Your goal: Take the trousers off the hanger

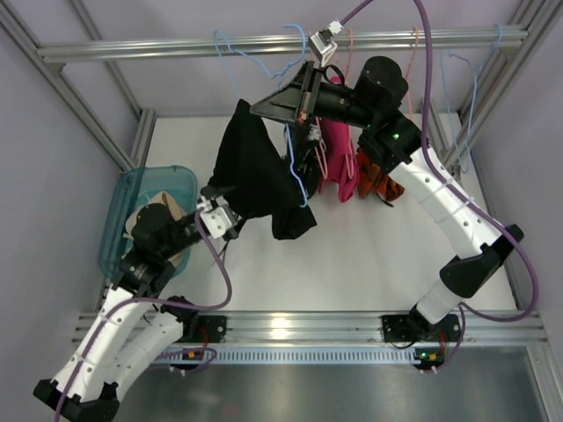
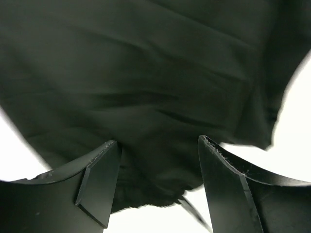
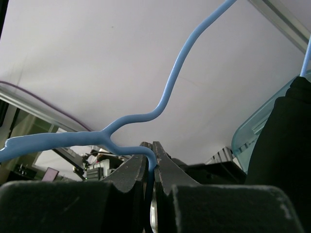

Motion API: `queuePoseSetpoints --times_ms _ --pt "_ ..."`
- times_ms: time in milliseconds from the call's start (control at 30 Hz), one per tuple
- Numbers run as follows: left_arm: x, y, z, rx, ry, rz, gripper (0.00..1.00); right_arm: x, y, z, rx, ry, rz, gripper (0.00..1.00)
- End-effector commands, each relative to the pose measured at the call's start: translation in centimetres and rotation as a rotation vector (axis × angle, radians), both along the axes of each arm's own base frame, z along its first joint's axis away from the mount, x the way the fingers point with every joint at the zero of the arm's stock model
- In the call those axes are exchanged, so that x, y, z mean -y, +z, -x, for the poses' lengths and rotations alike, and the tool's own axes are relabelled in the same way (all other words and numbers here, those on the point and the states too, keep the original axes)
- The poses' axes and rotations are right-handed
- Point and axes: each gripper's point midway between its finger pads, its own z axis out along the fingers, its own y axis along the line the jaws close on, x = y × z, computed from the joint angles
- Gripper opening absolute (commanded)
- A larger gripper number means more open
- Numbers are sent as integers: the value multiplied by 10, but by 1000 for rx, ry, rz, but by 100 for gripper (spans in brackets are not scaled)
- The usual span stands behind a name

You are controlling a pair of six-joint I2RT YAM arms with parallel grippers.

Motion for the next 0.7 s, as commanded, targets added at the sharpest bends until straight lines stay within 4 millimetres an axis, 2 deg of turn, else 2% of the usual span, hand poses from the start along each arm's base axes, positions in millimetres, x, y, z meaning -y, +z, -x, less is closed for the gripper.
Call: queuePoseSetpoints --times_ms 0,200,233,267,300,400,433,467,500,667 --pt "8 -7 12 114 -58 -67 70 16 57 7 142 -51 -139 0" --pt "25 -16 6 167 -21 -92 71 13 55 5 131 -53 -136 0" --pt "33 -16 9 179 -42 -92 72 12 54 5 129 -52 -134 0" --pt "32 -10 2 200 11 -82 72 11 53 4 125 -55 -132 0" --pt "38 -12 -3 195 21 -85 72 11 52 3 124 -57 -130 0" --pt "55 -8 0 203 17 -44 75 12 50 3 122 -61 -123 0" --pt "57 -7 -1 194 24 -27 77 12 50 3 118 -62 -122 0" --pt "59 -6 -2 181 31 -5 86 11 49 3 116 -61 -120 0" --pt "54 0 -7 162 87 54 88 12 49 3 113 -65 -120 0" --pt "52 -1 -25 125 211 116 90 12 45 2 99 -66 -116 0"
